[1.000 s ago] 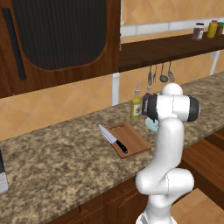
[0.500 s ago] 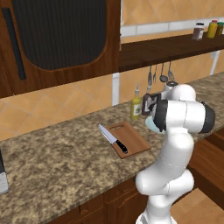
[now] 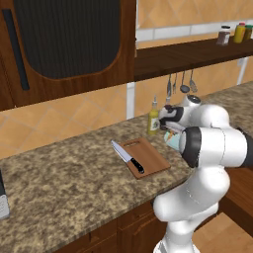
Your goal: Pick up the knife from the drawer and place it on the cutting board. Then place the meat from the plate to the cutting board.
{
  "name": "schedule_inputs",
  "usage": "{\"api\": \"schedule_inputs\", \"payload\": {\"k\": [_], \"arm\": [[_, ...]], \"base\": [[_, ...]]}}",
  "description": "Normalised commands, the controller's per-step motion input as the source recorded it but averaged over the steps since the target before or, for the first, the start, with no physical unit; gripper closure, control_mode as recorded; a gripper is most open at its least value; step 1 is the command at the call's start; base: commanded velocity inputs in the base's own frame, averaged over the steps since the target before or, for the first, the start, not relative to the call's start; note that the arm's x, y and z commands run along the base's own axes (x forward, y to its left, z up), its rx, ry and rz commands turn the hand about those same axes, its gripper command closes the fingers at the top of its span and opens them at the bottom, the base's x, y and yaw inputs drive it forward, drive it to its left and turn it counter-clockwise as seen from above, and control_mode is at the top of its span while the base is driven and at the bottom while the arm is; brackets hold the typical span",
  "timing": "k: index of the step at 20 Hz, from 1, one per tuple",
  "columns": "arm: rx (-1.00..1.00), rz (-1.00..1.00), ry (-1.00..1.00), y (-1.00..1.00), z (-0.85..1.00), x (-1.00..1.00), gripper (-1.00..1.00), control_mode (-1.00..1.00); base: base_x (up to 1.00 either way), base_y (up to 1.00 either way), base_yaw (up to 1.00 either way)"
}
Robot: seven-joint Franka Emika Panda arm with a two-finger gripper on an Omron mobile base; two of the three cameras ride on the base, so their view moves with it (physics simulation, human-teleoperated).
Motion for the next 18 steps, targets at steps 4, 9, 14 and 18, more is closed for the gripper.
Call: {"api": "schedule_inputs", "payload": {"k": [4, 9, 14, 18], "arm": [[-0.03, 0.69, -0.06, 0.89, 0.0, 0.0, 1.0, -1.0], [-0.12, 0.48, -0.04, 0.97, 0.0, 0.0, 1.0, -1.0], [-0.1, 0.21, 0.04, 0.54, -0.08, 0.07, 1.0, -1.0], [-0.12, 0.08, 0.02, 0.05, -0.24, 0.0, 1.0, -1.0]], "base": [[0.0, 0.0, 0.0], [0.0, 0.0, 0.0], [0.0, 0.0, 0.0], [0.0, 0.0, 0.0]]}}
